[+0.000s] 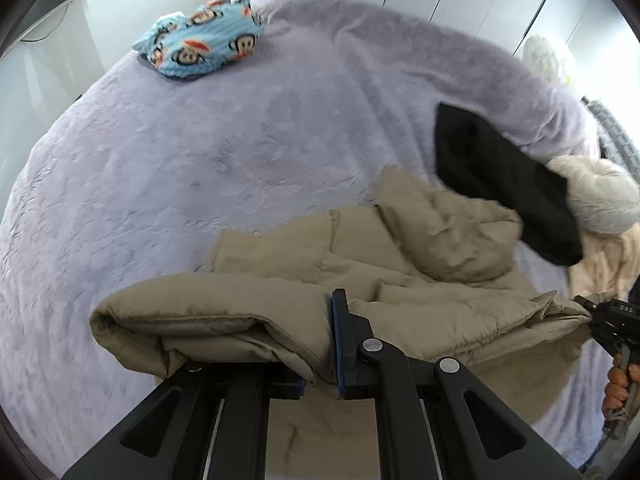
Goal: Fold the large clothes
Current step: 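Grasp the hem with both tools and lift it toward the collar, then lay the hem onto the collar with both tools and release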
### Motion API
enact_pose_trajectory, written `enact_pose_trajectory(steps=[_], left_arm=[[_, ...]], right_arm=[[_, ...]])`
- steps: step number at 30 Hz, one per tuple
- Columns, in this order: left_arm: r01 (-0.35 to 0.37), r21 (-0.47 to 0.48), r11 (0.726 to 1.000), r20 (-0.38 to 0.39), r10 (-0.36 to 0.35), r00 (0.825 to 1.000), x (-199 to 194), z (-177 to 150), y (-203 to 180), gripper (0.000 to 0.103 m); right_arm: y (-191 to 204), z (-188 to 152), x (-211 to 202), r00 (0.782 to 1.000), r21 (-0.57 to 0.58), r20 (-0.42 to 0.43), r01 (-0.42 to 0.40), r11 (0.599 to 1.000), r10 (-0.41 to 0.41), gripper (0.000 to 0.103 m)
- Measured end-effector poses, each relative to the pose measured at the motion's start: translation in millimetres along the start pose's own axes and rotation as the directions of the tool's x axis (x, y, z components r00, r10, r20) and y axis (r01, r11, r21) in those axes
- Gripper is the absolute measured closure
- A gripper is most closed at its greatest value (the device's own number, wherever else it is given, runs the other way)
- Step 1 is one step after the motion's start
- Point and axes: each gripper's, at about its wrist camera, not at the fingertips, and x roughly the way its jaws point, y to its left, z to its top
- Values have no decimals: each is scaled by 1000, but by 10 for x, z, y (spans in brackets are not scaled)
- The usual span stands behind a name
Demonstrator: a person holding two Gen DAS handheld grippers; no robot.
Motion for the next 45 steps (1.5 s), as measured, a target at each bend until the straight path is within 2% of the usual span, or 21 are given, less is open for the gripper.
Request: enact_pose_trajectory(steps=[3, 7, 9, 10, 11, 12, 13, 15, 17, 18, 19, 20, 21, 22, 23, 24, 26, 29, 33, 40, 45], left_arm=[[-15, 6, 1000, -44, 15, 999, 399, 109, 33, 91], [-12, 8, 1000, -48, 12, 999, 562, 110, 55, 91], [1, 26, 1000, -30, -1, 1000, 507, 79, 45, 82], [3, 41, 999, -14, -2, 1000, 449, 54, 47, 61], [-11, 57, 998, 12, 11, 1000, 370, 29, 48, 23], [-47, 68, 997, 50, 44, 998, 268, 12, 54, 7], [-65, 75, 995, 89, 59, 994, 175, 7, 60, 1], [-71, 94, 993, 121, 59, 991, 42, 4, 71, 1], [-83, 91, 992, 124, 72, 990, -3, 2, 80, 3], [-74, 97, 992, 114, 63, 991, 8, 0, 71, 8], [-65, 109, 992, 95, 54, 994, 53, -8, 46, 26], [-52, 128, 990, 63, 45, 997, 143, -18, 9, 39], [-46, 146, 988, 41, 40, 998, 245, -30, -27, 46], [-56, 159, 986, 35, 51, 998, 344, -41, -71, 55], [-77, 174, 982, 39, 72, 997, 434, -50, -97, 59], [-126, 188, 974, 55, 118, 992, 571, -37, -122, 59], [-198, 153, 968, 73, 188, 979, 837, 39, -66, 59], [-181, 66, 981, 54, 178, 983, 1128, 151, 86, 59], [-205, 89, 975, 80, 198, 977, 1353, 226, 21, 59], [-204, 90, 975, 80, 197, 977, 1564, 311, 3, 58], [-218, 57, 974, 80, 213, 974, 1284, 373, 163, 59]], right_arm=[[-145, 86, 271, 1000, 54, -8, 22, 998, -21, 95], [-222, 196, 503, 999, 84, -25, 39, 996, -37, 94], [-220, 224, 552, 999, 98, -35, 43, 994, -40, 91], [-217, 226, 543, 999, 99, -37, 42, 994, -39, 90], [-205, 230, 527, 998, 95, -46, 44, 995, -40, 88], [-187, 232, 499, 998, 84, -50, 41, 996, -37, 81], [-165, 233, 476, 998, 71, -52, 37, 997, -34, 75], [-127, 245, 409, 998, 37, -46, 34, 999, -33, 35], [-39, 215, 287, 1000, -12, -19, 24, 1000, -24, 32], [3, 183, 250, 999, -36, -18, 26, 999, -26, 34], [44, 142, 229, 999, -56, -22, 30, 998, -31, 38], [91, 60, 221, 999, -99, -32, 33, 995, -36, 61], [129, -10, 242, 997, -143, -48, 50, 988, -58, 81], [161, -48, 281, 994, -180, -62, 75, 981, -88, 83], [184, -110, 436, 982, -290, -70, 148, 946, -175, 83], [184, -110, 436, 982, -290, -70, 148, 946, -175, 83], [100, -57, 572, 967, -328, -33, 227, 917, -252, 83], [-96, 163, 734, 951, -311, 38, 303, 901, -307, 94], [-343, 403, 949, 959, -238, 31, 282, 929, -283, 102], [-484, 544, 1174, 956, -230, 52, 291, 928, -287, 103], [-450, 565, 1015, 949, -221, 38, 314, 923, -314, 103]])
